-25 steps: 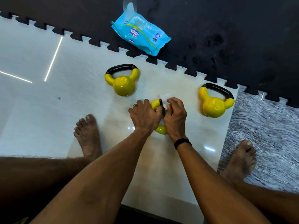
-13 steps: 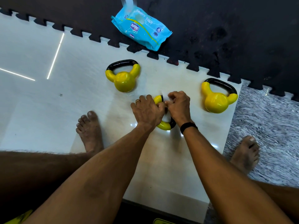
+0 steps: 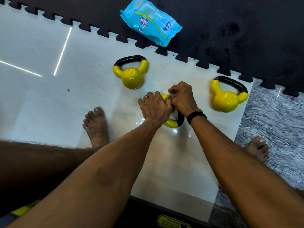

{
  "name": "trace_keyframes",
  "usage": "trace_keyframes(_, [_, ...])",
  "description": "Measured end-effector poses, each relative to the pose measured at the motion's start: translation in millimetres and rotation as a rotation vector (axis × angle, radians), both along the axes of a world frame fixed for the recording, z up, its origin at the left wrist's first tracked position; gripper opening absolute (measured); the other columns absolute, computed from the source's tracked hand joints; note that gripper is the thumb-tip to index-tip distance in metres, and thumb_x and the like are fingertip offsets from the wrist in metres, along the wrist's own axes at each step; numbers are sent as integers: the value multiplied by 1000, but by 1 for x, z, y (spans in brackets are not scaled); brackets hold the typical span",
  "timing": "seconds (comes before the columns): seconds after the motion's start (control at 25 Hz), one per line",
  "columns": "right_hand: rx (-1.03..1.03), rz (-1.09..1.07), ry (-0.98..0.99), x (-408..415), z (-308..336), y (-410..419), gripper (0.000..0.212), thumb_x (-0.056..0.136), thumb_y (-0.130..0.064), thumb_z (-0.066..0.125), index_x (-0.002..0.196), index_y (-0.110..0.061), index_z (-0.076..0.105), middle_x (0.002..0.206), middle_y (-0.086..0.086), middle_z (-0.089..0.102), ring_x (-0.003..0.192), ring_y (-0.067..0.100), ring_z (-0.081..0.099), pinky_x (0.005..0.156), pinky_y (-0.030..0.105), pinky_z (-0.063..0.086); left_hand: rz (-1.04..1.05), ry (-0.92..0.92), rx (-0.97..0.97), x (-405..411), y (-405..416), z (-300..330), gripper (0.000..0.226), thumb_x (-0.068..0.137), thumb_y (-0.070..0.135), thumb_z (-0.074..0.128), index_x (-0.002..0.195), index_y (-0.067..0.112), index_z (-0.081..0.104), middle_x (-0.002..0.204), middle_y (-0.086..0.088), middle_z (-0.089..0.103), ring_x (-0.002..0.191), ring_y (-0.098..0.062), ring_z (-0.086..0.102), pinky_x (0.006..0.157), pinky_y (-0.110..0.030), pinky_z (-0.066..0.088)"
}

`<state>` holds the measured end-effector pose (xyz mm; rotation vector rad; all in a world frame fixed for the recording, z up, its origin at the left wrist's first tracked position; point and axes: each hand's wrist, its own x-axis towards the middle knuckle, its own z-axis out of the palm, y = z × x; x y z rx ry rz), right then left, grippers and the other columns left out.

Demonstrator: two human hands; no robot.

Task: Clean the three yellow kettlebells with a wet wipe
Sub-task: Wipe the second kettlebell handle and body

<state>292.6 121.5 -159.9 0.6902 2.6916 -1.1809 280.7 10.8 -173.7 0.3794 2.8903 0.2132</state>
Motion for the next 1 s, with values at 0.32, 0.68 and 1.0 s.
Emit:
trace_keyframes(0.32, [-3, -419, -183, 24, -8, -10, 18, 75, -18, 71, 79, 0, 66, 89, 19, 66, 87, 33, 62, 63, 27, 39, 15, -66, -17, 0, 2, 1, 44, 83, 45, 38, 99, 9, 57, 102, -14, 59, 93, -35, 57, 80, -43, 36])
trace_keyframes(0.68, [-60, -644, -326, 51, 16, -28, 34, 85, -16, 69, 110, 3, 56, 122, 24, 56, 112, 40, 55, 87, 40, 47, 50, -52, 7, 6, 2, 3, 45, 80, 44, 36, 98, 8, 55, 101, -14, 57, 94, -36, 56, 76, -43, 37])
trace_keyframes(1.0, [-360, -925, -398, 73, 12, -38, 37, 72, -23, 80, 90, 3, 62, 90, 20, 67, 57, 32, 68, 54, 44, 60, 12, 1, -5, 6, 2, 3, 39, 81, 42, 43, 91, 7, 57, 93, -14, 58, 85, -35, 57, 73, -42, 38])
